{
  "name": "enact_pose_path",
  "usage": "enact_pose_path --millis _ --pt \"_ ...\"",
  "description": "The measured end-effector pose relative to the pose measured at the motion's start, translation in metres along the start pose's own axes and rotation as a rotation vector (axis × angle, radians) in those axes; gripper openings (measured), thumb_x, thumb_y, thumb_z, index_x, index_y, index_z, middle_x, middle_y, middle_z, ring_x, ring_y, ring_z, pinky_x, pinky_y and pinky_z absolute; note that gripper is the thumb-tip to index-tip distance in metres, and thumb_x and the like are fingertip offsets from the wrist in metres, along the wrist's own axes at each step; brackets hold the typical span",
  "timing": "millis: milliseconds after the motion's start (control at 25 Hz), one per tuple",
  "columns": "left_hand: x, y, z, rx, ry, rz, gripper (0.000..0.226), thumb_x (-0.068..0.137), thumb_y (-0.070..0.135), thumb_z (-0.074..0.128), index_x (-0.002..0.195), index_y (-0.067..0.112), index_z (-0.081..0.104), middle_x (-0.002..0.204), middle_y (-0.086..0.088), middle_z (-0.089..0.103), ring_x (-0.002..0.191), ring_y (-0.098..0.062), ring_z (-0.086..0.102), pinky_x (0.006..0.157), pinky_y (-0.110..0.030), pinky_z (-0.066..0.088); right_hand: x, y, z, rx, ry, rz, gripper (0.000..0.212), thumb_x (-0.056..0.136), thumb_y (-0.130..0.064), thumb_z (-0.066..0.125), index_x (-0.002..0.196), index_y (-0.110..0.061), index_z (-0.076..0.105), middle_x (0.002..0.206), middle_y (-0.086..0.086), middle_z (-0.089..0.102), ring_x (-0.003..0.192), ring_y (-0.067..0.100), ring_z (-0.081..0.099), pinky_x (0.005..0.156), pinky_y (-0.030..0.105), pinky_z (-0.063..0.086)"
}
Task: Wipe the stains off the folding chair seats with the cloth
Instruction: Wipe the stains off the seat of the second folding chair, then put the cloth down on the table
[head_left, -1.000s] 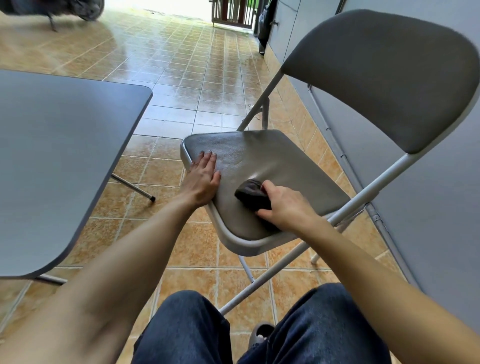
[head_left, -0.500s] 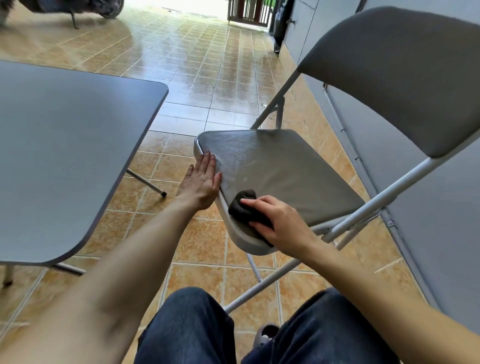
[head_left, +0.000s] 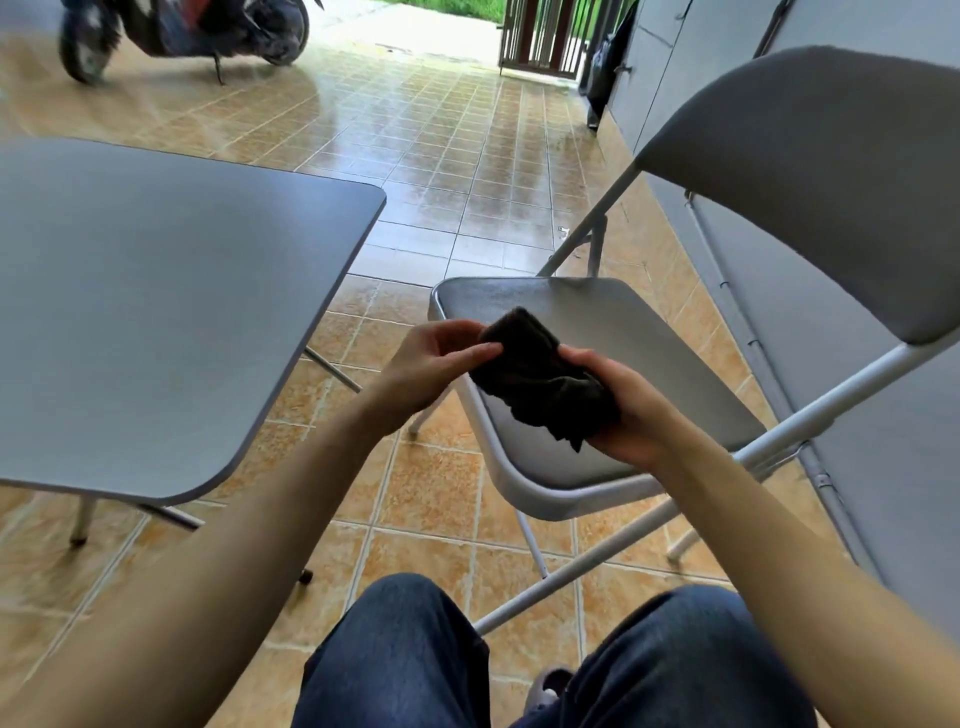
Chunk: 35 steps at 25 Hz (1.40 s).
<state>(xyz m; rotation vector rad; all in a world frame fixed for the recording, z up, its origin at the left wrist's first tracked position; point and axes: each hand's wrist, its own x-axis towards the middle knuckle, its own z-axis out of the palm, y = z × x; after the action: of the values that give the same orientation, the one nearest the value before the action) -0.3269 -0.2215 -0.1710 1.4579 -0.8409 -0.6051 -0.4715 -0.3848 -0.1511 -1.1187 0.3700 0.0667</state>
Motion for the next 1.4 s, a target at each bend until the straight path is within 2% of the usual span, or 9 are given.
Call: enact_pose_path --millis 160,320,440,640,720,800,960,1080,1400 --pt "-0.004 0.022 -0.022 0.057 0.266 0.022 0.014 0.093 0.021 0.058 0.094 0.008 0.063 0.083 -0.005 0.061 0.083 -0.014 0.059 0.075 -0.027 0.049 0.026 -0.011 0.022 0.007 -0.097 0.073 0.063 0.082 -0.057 0.052 0.120 -0.007 0.060 0.107 0.013 0.064 0.092 0.025 0.066 0.071 0.031 0.058" --pt "-0.020 0.040 -0.082 0.057 0.532 0.001 0.016 0.095 0.024 0.056 0.082 0.015 0.057 0.080 -0.003 0.060 0.080 -0.017 0.058 0.071 -0.030 0.050 0.066 -0.012 0.085 -0.154 0.113 -0.098 0.048 0.080 -0.009 0.072 0.122 0.002 0.050 0.107 0.016 0.063 0.084 0.027 0.068 0.068 0.029 0.062" --pt "-0.037 0.049 -0.143 0.098 0.731 -0.066 0.022 0.093 0.024 0.058 0.073 0.017 0.056 0.083 -0.008 0.061 0.082 -0.024 0.058 0.076 -0.040 0.051 0.099 -0.016 0.148 -0.180 0.075 -0.162 0.044 0.075 0.009 0.071 0.112 -0.003 0.052 0.102 0.018 0.061 0.076 0.027 0.067 0.063 0.030 0.062" --pt "-0.060 0.037 -0.222 0.403 0.956 -0.355 0.029 0.090 0.025 0.062 0.103 0.000 0.067 0.106 -0.018 0.067 0.104 -0.033 0.063 0.092 -0.041 0.053 0.158 0.001 0.216 -0.647 0.150 -0.217 0.034 0.070 -0.021 0.082 0.094 -0.010 0.061 0.098 0.014 0.069 0.084 0.026 0.069 0.077 0.040 0.060" --pt "-0.069 0.026 -0.234 0.591 0.938 -0.480 0.035 0.087 0.027 0.065 0.111 0.002 0.067 0.117 -0.018 0.067 0.110 -0.034 0.062 0.097 -0.042 0.051 0.170 0.017 0.225 -0.914 0.196 -0.243 0.030 0.069 -0.032 0.079 0.087 -0.014 0.064 0.095 0.010 0.072 0.090 0.027 0.069 0.083 0.042 0.057" --pt "-0.078 0.018 -0.238 0.739 0.839 -0.490 0.044 0.087 0.027 0.066 0.125 0.005 0.061 0.128 -0.017 0.061 0.117 -0.034 0.058 0.101 -0.041 0.048 0.171 0.033 0.228 -1.126 0.222 -0.322 0.035 0.076 -0.032 0.073 0.104 -0.015 0.062 0.111 0.010 0.066 0.102 0.030 0.063 0.087 0.039 0.052" --pt "-0.100 0.004 -0.238 1.070 0.463 -0.370 0.050 0.098 0.027 0.049 0.144 0.011 0.044 0.155 -0.009 0.036 0.145 -0.025 0.030 0.121 -0.039 0.022 0.170 0.049 0.216 -1.653 0.062 -0.899 0.045 0.095 -0.026 0.050 0.139 -0.025 0.044 0.145 -0.001 0.046 0.128 0.028 0.042 0.100 0.041 0.037" --pt "-0.115 -0.009 -0.234 1.047 0.333 -0.436 0.053 0.103 0.023 0.037 0.152 0.010 0.025 0.162 -0.005 0.018 0.151 -0.019 0.009 0.122 -0.028 0.003 0.178 0.055 0.204 -1.732 -0.165 -0.837 0.044 0.101 -0.029 0.035 0.144 -0.026 0.040 0.152 -0.005 0.040 0.137 0.026 0.038 0.107 0.042 0.036" --pt "-0.101 0.012 -0.233 1.197 0.342 -0.505 0.052 0.103 0.032 0.033 0.152 0.014 0.028 0.161 -0.001 0.022 0.152 -0.018 0.009 0.124 -0.035 0.008 0.191 0.025 0.192 -1.672 -0.248 -0.697 0.054 0.098 -0.039 0.040 0.149 -0.025 0.029 0.155 0.000 0.035 0.141 0.025 0.033 0.113 0.042 0.032"
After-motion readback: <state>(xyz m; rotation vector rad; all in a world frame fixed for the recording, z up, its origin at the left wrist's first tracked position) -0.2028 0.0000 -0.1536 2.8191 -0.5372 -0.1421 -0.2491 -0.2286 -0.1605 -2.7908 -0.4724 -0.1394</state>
